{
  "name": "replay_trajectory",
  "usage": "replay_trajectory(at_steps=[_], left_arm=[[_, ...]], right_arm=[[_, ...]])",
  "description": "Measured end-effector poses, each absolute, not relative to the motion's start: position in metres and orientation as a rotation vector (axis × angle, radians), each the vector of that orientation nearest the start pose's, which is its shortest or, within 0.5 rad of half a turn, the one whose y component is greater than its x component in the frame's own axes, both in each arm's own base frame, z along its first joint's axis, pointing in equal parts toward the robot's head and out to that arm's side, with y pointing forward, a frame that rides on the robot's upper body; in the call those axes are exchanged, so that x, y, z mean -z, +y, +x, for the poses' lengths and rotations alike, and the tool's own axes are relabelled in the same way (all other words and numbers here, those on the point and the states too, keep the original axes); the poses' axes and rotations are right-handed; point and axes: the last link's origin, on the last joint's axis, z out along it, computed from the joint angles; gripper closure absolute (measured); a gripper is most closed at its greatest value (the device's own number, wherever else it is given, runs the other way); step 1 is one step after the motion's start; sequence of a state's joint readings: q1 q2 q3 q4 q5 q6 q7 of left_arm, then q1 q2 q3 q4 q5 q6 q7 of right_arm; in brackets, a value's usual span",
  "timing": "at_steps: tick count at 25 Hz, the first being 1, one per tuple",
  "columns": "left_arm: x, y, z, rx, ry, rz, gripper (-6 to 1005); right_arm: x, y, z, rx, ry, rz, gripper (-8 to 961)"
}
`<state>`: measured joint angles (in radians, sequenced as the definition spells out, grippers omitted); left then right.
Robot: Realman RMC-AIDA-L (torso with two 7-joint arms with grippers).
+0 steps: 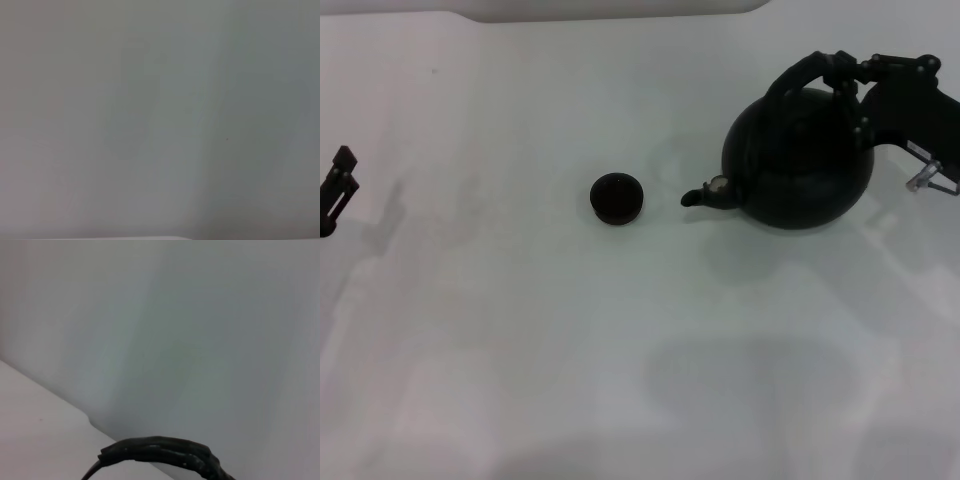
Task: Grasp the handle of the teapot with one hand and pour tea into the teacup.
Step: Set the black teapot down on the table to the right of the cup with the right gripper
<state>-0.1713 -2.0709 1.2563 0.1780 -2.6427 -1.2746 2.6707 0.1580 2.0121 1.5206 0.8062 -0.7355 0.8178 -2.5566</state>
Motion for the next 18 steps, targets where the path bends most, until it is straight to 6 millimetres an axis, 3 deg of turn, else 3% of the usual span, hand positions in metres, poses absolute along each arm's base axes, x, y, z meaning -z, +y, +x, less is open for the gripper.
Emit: replay_trajectory(at_steps=[18], left_arm=[[0.0016, 0.2487, -0.3788, 0.720, -0.659, -1.720, 228]], right_arm=[[0.0100, 0.3235, 0.2996, -0.507, 0.255, -2.131, 846]])
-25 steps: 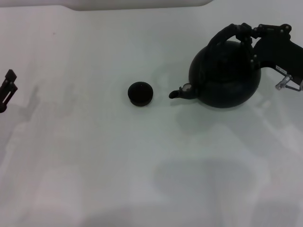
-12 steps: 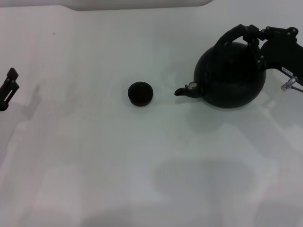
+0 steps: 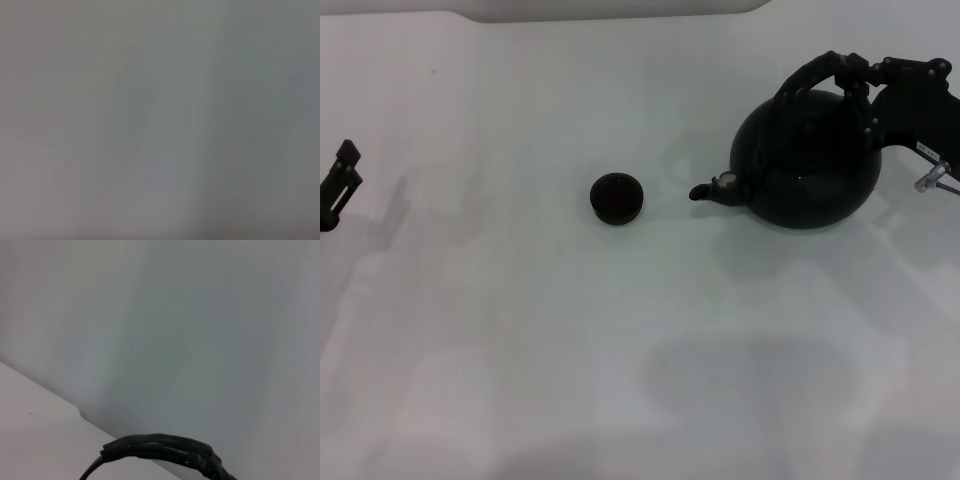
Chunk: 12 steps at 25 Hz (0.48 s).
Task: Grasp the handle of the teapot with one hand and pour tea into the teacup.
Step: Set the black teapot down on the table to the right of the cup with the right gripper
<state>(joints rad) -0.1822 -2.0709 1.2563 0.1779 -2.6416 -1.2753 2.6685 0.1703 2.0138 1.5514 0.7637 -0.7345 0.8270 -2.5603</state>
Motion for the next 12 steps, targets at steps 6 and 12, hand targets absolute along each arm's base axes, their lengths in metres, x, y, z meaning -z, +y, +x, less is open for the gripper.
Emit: replay_trajectory(at_steps=[6, 12], left_arm=[[0.0013, 0.2490, -0.3789, 0.720, -0.660, -1.717, 228], [0.0014, 0.2490, -0.3789, 0.721, -0.661, -1.715, 227]], right_arm=[[0.0089, 0.3237, 0.3002, -0.506, 0.253, -2.130, 847], [0.0080, 0.3240, 0.3005, -0.505, 0.253, -2.128, 827]])
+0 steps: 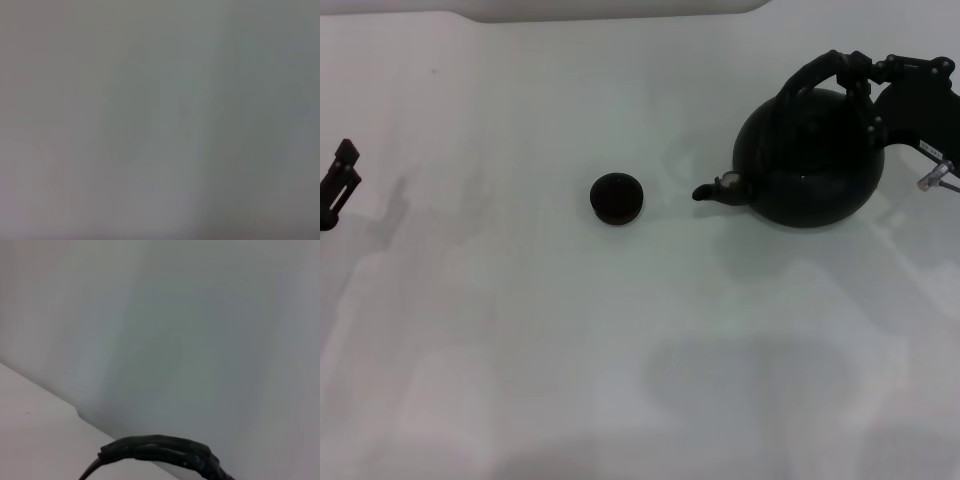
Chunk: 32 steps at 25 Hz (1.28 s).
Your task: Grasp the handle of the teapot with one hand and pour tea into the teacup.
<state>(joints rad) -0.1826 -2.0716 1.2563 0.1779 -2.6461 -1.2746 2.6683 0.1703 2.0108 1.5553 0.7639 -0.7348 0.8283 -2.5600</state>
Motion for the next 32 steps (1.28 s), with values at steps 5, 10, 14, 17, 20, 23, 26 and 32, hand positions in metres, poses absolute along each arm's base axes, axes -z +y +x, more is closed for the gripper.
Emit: replay_trajectory(at_steps=[5, 10, 14, 17, 20, 23, 26, 32], left_arm=[[0.002, 0.249, -0.379, 0.723, -0.662, -1.715, 228], [0.002, 0.250, -0.378, 0.725, -0.662, -1.715, 228], [0.001, 0.250, -0.378, 0.728, -0.660, -1.715, 227], [0.001, 0.250, -0.378, 0.729, -0.660, -1.714, 227], [0.001, 0.250, -0.378, 0.727, -0.661, -1.713, 227], [0.001, 0.250, -0.378, 0.727, -0.660, -1.713, 228], [0.000, 0.250, -0.378, 0.726, -0.657, -1.709, 228], [-0.003, 0.251, -0.379, 0.728, -0.649, -1.700, 228]], right_arm=[[0.006, 0.324, 0.302, -0.503, 0.263, -2.119, 780], [0.006, 0.325, 0.303, -0.502, 0.265, -2.118, 734], [0.005, 0.325, 0.304, -0.498, 0.266, -2.116, 714], [0.003, 0.325, 0.307, -0.494, 0.276, -2.110, 710], [0.001, 0.323, 0.312, -0.490, 0.293, -2.098, 706], [0.000, 0.320, 0.315, -0.493, 0.298, -2.096, 701], [-0.003, 0.313, 0.317, -0.516, 0.296, -2.094, 631], [-0.007, 0.305, 0.325, -0.520, 0.318, -2.078, 515]])
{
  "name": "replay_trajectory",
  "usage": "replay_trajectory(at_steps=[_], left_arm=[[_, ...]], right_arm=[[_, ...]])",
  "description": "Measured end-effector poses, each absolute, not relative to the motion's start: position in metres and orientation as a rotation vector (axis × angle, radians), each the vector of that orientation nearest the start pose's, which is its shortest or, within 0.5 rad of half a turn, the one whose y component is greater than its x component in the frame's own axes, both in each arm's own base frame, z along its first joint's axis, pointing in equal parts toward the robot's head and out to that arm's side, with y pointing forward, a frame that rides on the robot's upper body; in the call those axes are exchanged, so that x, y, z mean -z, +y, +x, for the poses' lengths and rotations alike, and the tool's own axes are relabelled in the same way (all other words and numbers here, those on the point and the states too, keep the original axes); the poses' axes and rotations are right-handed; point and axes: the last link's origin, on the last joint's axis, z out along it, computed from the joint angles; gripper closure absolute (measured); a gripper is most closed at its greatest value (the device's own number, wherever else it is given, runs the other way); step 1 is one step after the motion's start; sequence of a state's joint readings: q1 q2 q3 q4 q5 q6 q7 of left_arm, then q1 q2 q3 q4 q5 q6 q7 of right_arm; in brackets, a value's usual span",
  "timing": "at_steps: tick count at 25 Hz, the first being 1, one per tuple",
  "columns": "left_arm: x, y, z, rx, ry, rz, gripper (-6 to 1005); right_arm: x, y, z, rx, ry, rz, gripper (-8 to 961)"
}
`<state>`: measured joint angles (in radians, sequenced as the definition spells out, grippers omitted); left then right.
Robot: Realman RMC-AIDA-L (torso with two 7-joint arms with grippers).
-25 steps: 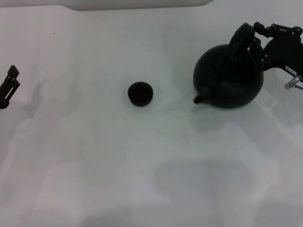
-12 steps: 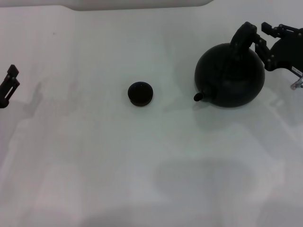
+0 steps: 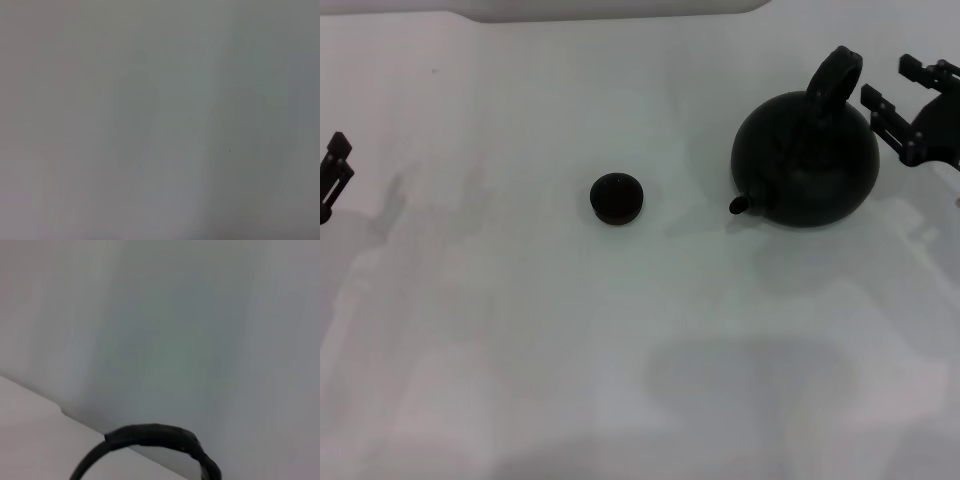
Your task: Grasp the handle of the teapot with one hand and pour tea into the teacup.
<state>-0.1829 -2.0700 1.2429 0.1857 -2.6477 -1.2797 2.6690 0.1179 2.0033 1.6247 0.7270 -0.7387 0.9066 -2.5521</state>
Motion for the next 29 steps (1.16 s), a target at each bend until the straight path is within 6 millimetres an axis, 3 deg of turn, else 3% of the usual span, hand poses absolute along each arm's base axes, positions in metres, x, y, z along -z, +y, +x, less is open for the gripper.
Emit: replay_trajectory(at_steps=[8, 15, 22, 29], left_arm=[[-0.007, 0.251, -0.380, 0.730, -0.643, -1.683, 229], [-0.021, 0.246, -0.384, 0.742, -0.617, -1.611, 227], [-0.042, 0.237, -0.387, 0.751, -0.544, -1.539, 227], [-0.048, 0.240, -0.381, 0.785, -0.511, -1.504, 227]], right_arm=[[-0.028, 0.289, 0.349, -0.494, 0.375, -1.976, 303], [-0.069, 0.264, 0.398, -0.477, 0.501, -1.736, 108], [-0.092, 0.259, 0.434, -0.426, 0.603, -1.495, 108], [-0.099, 0.270, 0.434, -0.402, 0.571, -1.432, 108]])
